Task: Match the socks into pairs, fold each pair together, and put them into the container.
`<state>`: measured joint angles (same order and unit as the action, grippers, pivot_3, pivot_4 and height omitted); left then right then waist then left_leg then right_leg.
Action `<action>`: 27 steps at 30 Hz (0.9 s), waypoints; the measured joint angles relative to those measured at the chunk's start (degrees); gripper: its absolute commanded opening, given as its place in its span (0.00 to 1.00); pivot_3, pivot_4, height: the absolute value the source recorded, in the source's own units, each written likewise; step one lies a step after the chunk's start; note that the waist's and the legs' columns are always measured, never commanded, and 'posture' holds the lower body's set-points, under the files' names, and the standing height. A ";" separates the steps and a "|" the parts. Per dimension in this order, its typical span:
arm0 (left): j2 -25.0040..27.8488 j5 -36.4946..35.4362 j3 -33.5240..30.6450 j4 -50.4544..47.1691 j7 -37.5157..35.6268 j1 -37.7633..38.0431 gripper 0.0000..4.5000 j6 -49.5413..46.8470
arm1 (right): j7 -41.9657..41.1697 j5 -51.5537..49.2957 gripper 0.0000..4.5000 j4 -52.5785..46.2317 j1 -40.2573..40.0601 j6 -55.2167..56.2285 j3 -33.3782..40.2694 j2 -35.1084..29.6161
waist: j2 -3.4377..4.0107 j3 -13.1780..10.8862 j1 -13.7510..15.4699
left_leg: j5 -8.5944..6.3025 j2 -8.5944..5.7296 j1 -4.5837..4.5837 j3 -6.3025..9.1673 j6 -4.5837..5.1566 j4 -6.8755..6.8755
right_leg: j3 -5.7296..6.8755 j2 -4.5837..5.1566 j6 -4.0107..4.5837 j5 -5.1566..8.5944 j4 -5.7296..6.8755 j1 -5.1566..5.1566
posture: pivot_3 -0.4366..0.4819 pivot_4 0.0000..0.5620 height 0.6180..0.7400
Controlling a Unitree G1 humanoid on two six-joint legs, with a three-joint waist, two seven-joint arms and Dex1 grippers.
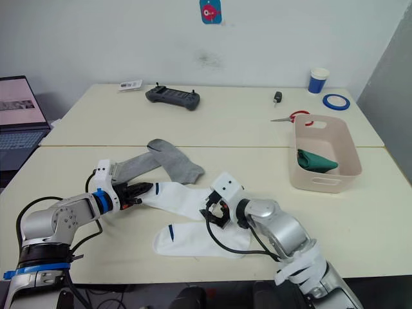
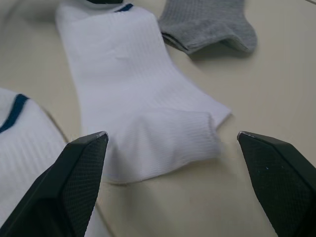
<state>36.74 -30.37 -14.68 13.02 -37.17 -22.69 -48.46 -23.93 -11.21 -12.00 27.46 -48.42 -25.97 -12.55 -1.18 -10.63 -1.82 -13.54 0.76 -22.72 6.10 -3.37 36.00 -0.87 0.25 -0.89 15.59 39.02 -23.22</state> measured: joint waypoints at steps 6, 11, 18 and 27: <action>-0.29 0.03 -0.56 -1.24 0.73 0.04 0.00 0.32 | -1.49 -1.29 0.86 3.22 1.09 0.15 3.54 1.18 | 0.00 0.00 -0.01 | 0.00 0.01 0.00 -0.01 0.00 0.00 | 0.00 -0.01 0.01 -0.01 0.00 -0.01 | 0.48 0.27 1.00; -1.08 0.03 -1.06 -1.55 1.74 0.75 0.00 0.46 | -2.63 -2.86 0.47 3.36 1.10 -1.19 4.93 2.31 | 0.00 0.00 -0.05 | 0.00 0.02 0.01 0.00 0.01 -0.01 | 0.00 -0.02 0.01 -0.01 0.01 -0.01 | 0.48 0.27 1.00; -2.21 -0.05 -2.47 -2.70 2.84 2.08 0.00 0.97 | -3.65 -2.90 0.00 3.47 1.10 -1.31 4.48 2.33 | 0.00 0.00 -0.06 | 0.00 0.02 0.00 0.00 0.00 -0.01 | -0.01 -0.01 0.01 0.00 0.01 -0.01 | 0.48 0.27 1.00; -2.89 -6.64 -8.44 -11.66 6.53 1.71 0.00 -4.84 | -4.79 -3.62 0.00 -2.81 0.41 -0.83 6.86 -1.07 | 0.00 0.00 0.00 | 0.00 0.02 -0.04 0.04 0.00 0.00 | -0.01 -0.01 0.00 0.00 0.00 -0.01 | 0.48 0.27 1.00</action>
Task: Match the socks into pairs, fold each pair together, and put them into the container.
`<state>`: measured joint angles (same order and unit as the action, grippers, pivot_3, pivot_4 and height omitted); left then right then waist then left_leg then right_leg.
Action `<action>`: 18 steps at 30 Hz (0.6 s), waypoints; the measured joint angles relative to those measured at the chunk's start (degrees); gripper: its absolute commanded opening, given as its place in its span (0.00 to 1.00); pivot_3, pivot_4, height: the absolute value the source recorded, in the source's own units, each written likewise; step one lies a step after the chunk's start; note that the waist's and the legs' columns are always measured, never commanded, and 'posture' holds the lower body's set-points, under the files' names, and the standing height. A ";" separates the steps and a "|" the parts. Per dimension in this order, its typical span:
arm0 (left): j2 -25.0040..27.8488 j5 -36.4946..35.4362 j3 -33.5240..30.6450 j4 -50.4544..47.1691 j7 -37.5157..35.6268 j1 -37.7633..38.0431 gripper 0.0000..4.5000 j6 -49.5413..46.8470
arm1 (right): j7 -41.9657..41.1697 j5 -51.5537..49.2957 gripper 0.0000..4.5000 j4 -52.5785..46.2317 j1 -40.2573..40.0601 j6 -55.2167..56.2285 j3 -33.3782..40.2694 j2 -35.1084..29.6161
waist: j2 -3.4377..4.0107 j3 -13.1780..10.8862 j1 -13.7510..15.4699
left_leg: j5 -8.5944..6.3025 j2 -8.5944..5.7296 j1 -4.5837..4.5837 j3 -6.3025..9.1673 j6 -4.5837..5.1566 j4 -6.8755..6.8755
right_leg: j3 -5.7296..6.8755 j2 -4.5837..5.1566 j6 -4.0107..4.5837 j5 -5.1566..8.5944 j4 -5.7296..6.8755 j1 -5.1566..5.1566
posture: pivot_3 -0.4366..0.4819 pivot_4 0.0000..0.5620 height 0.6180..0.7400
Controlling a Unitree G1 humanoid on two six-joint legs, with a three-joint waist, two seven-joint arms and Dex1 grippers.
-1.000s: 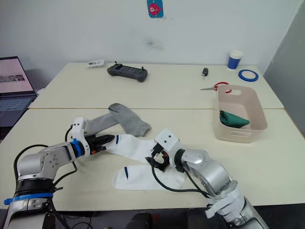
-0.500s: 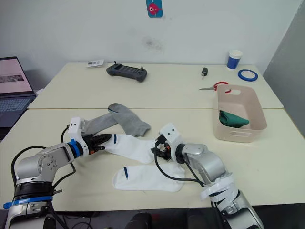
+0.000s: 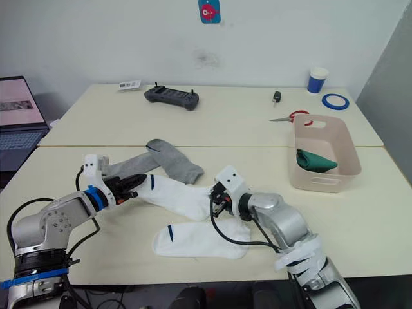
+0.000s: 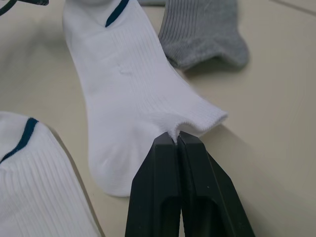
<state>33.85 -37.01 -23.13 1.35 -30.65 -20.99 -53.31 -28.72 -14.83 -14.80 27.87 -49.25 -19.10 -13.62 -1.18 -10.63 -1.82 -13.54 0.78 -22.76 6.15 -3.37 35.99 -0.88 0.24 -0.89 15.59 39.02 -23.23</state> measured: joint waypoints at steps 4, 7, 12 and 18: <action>-0.57 -8.50 -4.75 -7.36 3.36 -1.84 0.00 -8.19 | -1.32 -5.16 0.00 -9.98 -1.94 -3.38 7.09 -3.27 | -0.01 0.00 0.09 | 0.00 -0.01 -0.04 0.03 0.00 0.02 | 0.01 0.02 -0.01 0.01 -0.03 0.02 | 0.48 0.27 1.00; -2.32 -17.24 -8.81 -13.02 6.94 -1.21 0.00 -15.71 | -3.32 -11.57 0.00 -17.51 -4.90 -8.32 12.46 -6.72 | 0.00 0.00 -0.01 | 0.00 0.00 0.01 -0.01 0.00 0.00 | 0.00 0.02 -0.02 0.01 -0.02 0.03 | 0.48 0.27 1.00; -5.02 -31.43 -11.36 -20.06 12.60 8.72 0.00 -25.12 | -5.36 -23.56 0.00 -26.68 -10.79 -17.80 19.64 -11.54 | 0.00 0.00 -0.44 | -0.01 0.13 0.10 -0.03 0.02 -0.02 | -0.09 0.05 -0.01 0.00 0.03 0.03 | 0.48 0.27 1.00; -8.77 -38.03 -11.19 -28.36 18.12 23.36 0.00 -22.53 | -5.03 -27.05 0.00 -31.03 -16.81 -19.19 19.52 -18.05 | 0.02 0.01 0.06 | -0.01 0.03 0.15 -0.07 0.01 -0.04 | -0.12 0.05 0.10 0.03 0.00 0.08 | 0.48 0.27 1.00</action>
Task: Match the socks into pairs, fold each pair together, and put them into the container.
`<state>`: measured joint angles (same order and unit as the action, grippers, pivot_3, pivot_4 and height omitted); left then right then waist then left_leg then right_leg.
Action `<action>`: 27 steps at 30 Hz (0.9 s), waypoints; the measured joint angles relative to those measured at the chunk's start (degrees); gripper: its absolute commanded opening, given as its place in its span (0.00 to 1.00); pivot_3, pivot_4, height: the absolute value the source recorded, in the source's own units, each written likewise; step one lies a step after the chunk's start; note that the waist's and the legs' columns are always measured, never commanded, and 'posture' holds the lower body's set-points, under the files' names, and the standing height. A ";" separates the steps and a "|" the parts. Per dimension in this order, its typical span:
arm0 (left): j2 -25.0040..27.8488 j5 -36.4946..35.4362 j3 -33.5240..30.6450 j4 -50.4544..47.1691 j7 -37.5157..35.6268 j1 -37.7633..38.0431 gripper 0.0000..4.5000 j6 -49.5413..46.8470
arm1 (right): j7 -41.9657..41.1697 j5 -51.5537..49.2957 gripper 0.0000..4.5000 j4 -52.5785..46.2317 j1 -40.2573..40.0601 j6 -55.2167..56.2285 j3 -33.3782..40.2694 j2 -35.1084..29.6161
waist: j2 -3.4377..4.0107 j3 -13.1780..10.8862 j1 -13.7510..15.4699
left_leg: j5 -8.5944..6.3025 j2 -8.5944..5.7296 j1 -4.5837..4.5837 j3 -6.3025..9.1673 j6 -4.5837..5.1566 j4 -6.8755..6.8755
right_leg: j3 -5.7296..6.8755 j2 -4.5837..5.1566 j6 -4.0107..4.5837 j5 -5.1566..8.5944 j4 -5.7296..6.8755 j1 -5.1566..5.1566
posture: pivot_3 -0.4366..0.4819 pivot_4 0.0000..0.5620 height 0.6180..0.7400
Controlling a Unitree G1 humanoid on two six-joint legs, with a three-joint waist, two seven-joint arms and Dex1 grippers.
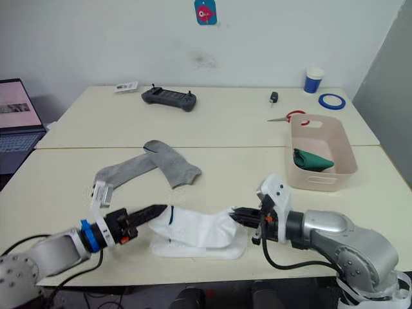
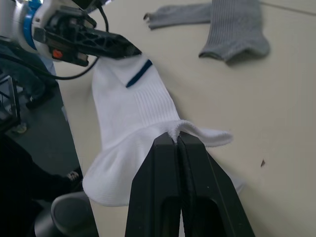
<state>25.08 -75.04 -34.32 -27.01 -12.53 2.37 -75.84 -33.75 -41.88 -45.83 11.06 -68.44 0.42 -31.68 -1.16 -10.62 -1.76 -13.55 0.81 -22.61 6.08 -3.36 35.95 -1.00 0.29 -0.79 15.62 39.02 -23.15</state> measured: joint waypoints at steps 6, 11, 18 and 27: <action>-4.00 7.45 5.56 -3.09 0.36 10.19 0.00 10.42 | 0.07 9.48 0.00 2.04 -3.34 9.63 -9.16 -6.78 | -0.04 0.02 0.12 | -0.02 -0.09 -0.04 -0.14 -0.04 0.01 | -0.02 0.01 0.01 0.01 -0.11 -0.01 | 0.48 0.27 1.00; -4.04 9.60 8.80 -6.08 -1.02 15.45 0.00 15.03 | -0.51 12.51 0.00 3.70 -3.78 13.76 -11.16 -8.37 | -0.05 0.02 0.15 | -0.03 -0.07 -0.06 -0.10 -0.05 0.01 | -0.01 0.01 0.06 0.04 -0.11 -0.03 | 0.48 0.27 1.00; -4.01 7.64 9.14 -6.81 0.23 15.34 0.00 19.08 | -1.06 12.36 0.00 3.50 -3.02 14.38 -10.65 -8.36 | -0.05 0.02 0.17 | -0.03 -0.08 -0.09 -0.11 -0.05 0.01 | 0.02 0.01 0.17 0.11 -0.11 -0.03 | 0.48 0.27 1.00; -2.27 4.20 9.86 -8.69 1.20 18.81 0.00 21.04 | -1.06 12.60 0.00 3.62 -2.60 14.27 -10.67 -8.37 | -0.05 0.02 0.10 | -0.03 -0.07 -0.08 -0.13 -0.05 0.01 | 0.00 0.00 0.28 0.18 -0.11 -0.03 | 0.48 0.27 1.00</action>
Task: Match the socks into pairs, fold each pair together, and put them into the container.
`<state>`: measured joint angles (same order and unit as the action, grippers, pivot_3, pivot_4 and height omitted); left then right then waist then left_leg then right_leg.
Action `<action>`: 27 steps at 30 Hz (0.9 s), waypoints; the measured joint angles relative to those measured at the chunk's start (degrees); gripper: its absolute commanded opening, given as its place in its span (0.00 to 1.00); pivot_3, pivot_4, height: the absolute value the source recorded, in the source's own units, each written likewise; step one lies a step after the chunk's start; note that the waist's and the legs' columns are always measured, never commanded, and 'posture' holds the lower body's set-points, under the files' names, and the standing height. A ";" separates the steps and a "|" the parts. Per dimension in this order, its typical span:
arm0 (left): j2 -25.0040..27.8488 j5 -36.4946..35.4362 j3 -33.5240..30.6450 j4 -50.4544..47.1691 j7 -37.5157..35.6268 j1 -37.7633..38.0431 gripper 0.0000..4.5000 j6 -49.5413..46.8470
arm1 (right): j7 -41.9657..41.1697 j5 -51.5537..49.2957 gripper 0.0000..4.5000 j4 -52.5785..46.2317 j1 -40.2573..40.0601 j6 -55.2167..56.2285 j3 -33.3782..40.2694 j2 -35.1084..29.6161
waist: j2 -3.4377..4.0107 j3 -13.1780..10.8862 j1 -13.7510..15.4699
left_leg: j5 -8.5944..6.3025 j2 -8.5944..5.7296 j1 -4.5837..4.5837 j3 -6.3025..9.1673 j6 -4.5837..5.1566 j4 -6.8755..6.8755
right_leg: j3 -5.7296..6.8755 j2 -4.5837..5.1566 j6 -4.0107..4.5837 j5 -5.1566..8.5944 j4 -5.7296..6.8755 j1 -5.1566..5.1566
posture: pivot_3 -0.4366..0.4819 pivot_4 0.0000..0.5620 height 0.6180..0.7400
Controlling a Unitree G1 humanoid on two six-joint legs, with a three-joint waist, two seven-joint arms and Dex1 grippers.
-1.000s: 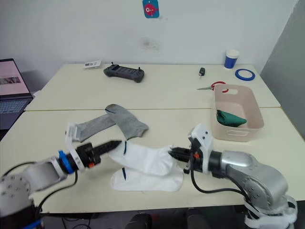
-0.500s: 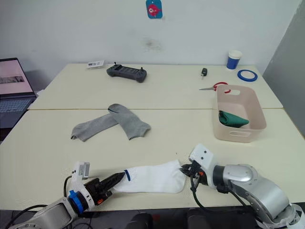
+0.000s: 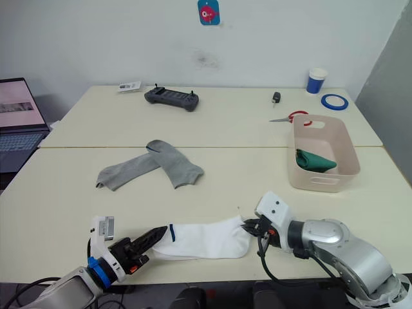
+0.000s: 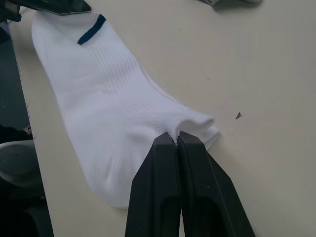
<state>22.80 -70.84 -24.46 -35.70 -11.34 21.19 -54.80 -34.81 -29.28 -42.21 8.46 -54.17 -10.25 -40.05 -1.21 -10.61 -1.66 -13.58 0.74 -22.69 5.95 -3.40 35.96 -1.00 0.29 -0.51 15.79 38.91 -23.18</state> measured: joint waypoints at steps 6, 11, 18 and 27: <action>0.08 5.28 3.42 0.45 -0.81 1.35 0.00 3.60 | 0.01 3.30 0.00 2.31 1.27 1.21 -3.35 -0.04 | 0.00 0.00 0.05 | 0.00 0.00 -0.01 0.02 0.00 0.00 | 0.02 0.00 0.02 0.01 0.00 0.00 | 0.48 0.27 1.00; 0.23 11.83 7.92 0.74 -3.44 2.66 0.00 6.81 | -0.14 6.66 0.00 3.81 1.32 2.90 -6.59 -1.31 | 0.00 0.00 0.05 | 0.00 -0.01 -0.01 0.00 -0.01 0.00 | 0.01 0.00 0.05 0.03 -0.02 -0.01 | 0.48 0.27 1.00; 1.33 16.60 8.35 2.41 -6.95 3.49 0.26 10.90 | -0.13 8.87 0.24 4.15 0.76 3.94 -7.99 -1.70 | -0.01 0.00 0.03 | -0.01 0.00 -0.02 0.01 -0.01 -0.01 | 0.02 0.00 0.13 0.08 -0.03 -0.02 | 0.48 0.27 1.00; 11.09 13.87 -1.34 2.30 -15.21 5.84 0.86 11.79 | -0.12 4.17 0.94 1.93 -2.90 4.23 2.94 0.06 | -0.03 -0.04 0.02 | -0.02 0.03 -0.03 0.08 -0.01 -0.03 | 0.08 0.00 0.19 0.12 -0.02 -0.02 | 0.48 0.27 1.00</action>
<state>33.89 -56.97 -25.79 -33.40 -26.54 27.03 -43.01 -34.93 -25.11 -40.28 5.56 -49.94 -7.31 -39.99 -1.24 -10.64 -1.64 -13.60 0.76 -22.72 6.02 -3.42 35.93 -0.92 0.29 -0.32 15.91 38.88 -23.21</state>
